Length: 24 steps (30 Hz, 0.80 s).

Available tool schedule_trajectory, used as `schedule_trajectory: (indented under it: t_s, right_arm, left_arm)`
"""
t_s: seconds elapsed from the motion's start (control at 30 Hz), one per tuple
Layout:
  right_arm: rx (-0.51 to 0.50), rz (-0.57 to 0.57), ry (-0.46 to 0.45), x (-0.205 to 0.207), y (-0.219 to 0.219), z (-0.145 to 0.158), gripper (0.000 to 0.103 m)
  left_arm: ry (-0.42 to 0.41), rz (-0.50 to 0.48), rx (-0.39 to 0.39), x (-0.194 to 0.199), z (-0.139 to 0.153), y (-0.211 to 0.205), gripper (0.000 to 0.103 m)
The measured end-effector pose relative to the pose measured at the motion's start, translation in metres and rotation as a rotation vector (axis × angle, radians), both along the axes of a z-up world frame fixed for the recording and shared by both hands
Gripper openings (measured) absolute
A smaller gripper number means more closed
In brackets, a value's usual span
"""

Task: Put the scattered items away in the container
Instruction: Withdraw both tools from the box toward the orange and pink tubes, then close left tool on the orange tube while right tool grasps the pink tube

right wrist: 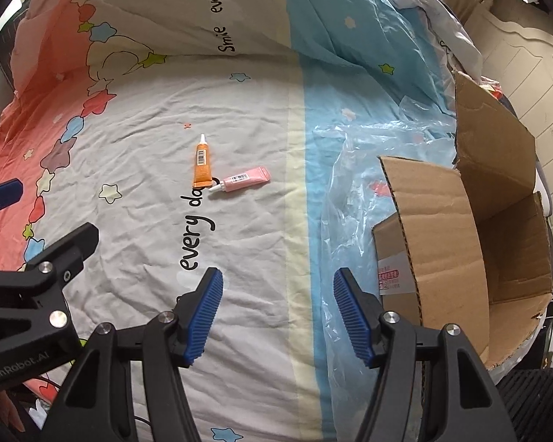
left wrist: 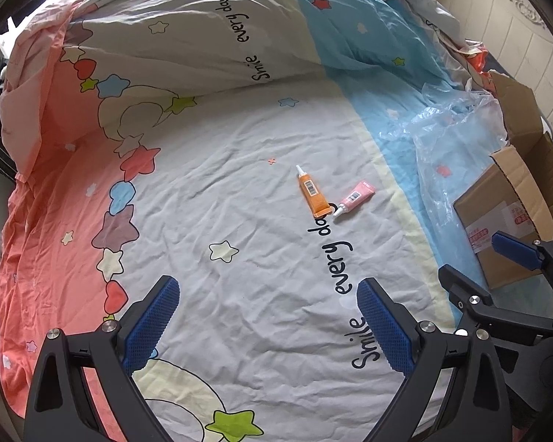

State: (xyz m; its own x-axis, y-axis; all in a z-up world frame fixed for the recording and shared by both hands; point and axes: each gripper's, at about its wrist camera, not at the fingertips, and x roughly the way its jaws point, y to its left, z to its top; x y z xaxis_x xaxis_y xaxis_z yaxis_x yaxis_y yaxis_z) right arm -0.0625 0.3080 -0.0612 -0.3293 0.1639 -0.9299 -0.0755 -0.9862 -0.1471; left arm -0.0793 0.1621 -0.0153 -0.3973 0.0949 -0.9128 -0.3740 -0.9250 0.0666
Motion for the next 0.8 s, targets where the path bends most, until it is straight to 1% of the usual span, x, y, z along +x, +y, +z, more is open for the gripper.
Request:
schedule_trajectory:
  t_s: [0.23, 0.33, 0.43, 0.63, 0.8]
  right_arm:
    - [-0.001, -0.011, -0.026, -0.017, 0.004, -0.017, 0.06]
    - [-0.001, -0.024, -0.042, -0.025, 0.008, -0.026, 0.06]
    - [-0.012, -0.049, -0.05, -0.033, 0.013, -0.034, 0.06]
    - [-0.028, -0.078, -0.037, -0.051, 0.013, -0.047, 0.06]
    - [-0.093, -0.098, -0.003, -0.065, 0.016, -0.055, 0.06]
  left_arm:
    - [-0.025, 0.001, 0.001, -0.023, -0.013, 0.008, 0.099]
    - [-0.032, 0.004, -0.001, -0.033, -0.02, 0.01, 0.099]
    - [-0.056, 0.012, 0.001, -0.045, -0.03, 0.013, 0.099]
    - [-0.089, 0.042, 0.022, -0.071, -0.047, 0.021, 0.099]
    - [-0.112, 0.07, 0.059, -0.094, -0.06, 0.03, 0.099]
